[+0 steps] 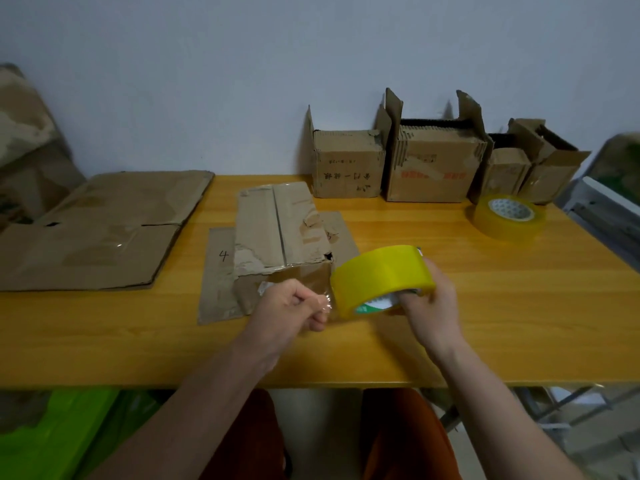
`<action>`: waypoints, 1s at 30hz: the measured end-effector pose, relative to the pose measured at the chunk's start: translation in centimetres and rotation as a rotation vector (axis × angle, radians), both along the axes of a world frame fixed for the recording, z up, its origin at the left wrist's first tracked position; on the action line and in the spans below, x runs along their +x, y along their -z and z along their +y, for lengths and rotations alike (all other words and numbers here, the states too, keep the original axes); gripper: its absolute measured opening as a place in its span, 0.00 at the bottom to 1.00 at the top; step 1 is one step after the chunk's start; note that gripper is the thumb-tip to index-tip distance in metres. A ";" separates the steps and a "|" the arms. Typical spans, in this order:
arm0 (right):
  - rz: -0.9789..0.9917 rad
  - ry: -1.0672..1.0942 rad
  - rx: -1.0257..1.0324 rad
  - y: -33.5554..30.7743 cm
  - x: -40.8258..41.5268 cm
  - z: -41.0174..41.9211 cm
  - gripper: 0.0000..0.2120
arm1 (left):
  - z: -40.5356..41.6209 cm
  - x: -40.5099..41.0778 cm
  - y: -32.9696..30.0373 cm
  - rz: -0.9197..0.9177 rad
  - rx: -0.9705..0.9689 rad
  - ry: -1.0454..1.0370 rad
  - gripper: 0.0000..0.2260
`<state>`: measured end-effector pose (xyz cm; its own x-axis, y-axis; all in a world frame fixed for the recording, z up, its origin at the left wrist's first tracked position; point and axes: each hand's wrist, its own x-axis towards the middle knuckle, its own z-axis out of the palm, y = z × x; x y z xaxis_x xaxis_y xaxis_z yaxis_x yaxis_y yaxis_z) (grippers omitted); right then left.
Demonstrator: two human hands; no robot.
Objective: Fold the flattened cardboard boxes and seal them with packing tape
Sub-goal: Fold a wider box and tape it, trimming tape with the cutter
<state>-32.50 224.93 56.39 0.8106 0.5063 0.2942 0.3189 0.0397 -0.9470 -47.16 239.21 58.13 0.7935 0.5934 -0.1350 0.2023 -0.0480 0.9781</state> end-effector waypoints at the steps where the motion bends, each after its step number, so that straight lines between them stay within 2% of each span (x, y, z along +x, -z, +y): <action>1: 0.027 -0.008 -0.003 0.0 -0.1 0.2 0.16 | 0.2 -0.3 0.0 0.021 0.028 -0.001 0.02; 3: 0.175 -0.009 0.005 0.3 -0.4 0.7 0.13 | 0.4 -0.7 0.2 0.027 0.031 -0.008 0.03; 5: 0.412 -0.014 0.014 0.6 -0.9 1.2 0.07 | 0.1 -1.0 0.2 -0.078 -0.077 -0.032 0.04; 8: 0.659 -0.042 0.049 0.9 -1.9 1.8 0.10 | -0.4 -0.9 0.2 -0.251 -0.262 -0.076 0.06; 11: 0.654 -0.019 0.064 0.6 -2.3 2.2 0.11 | -0.8 -0.8 0.4 -0.300 -0.333 -0.130 0.05; 15: 0.576 0.002 0.038 0.3 -2.0 2.3 0.07 | -1.3 -0.4 0.6 -0.321 -0.360 -0.210 0.06; 19: 0.513 0.031 -0.014 0.5 -1.4 2.2 0.05 | -1.9 -0.1 0.9 -0.268 -0.367 -0.228 0.08; 25: 0.380 0.043 -0.032 0.5 -0.8 2.1 0.10 | -1.1 -0.1 0.8 -0.038 -0.058 -0.182 0.06; 27: 0.431 0.031 0.014 0.2 -1.1 2.3 0.07 | -1.0 0.1 0.4 -0.069 -0.035 -0.200 0.05; 30: 0.536 0.033 0.060 0.2 -1.6 2.6 0.09 | -1.3 0.3 0.0 -0.153 -0.157 -0.193 0.03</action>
<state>-34.13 227.52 56.18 0.8702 0.4731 -0.1374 -0.2064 0.0970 -0.9736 -46.89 237.91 58.12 0.6859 0.7169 -0.1246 0.0420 0.1320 0.9904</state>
